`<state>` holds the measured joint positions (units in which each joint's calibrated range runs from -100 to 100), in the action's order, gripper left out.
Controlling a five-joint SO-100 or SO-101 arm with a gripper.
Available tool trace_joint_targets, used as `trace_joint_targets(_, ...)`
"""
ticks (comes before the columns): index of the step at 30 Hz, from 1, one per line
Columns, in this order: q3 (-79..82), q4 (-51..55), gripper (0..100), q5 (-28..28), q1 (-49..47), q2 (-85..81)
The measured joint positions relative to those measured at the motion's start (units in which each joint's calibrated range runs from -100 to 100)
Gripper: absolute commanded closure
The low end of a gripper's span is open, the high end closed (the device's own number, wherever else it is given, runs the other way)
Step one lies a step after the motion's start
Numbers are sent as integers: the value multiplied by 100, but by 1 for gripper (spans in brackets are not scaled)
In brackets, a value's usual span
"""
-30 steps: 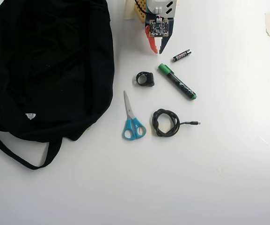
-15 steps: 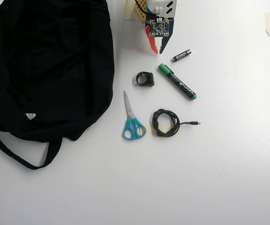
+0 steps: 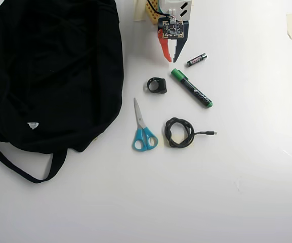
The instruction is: Put the green marker into the black bag
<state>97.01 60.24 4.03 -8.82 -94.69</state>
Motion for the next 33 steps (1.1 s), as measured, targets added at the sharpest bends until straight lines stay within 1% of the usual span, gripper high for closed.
trace_joint_targets(7,-967,-524,98,0,-331,880)
trace_joint_targets(13,-2461,-1168,98,0,-514,1818)
trace_joint_targets(17,-2925,-1717,98,-10,-514,2283)
trace_joint_targets(24,-3270,-2525,98,-10,-375,2964)
trace_joint_targets(29,-3789,-2945,98,-10,-257,3661)
trace_joint_targets(33,-4481,-3066,98,-10,-140,4334)
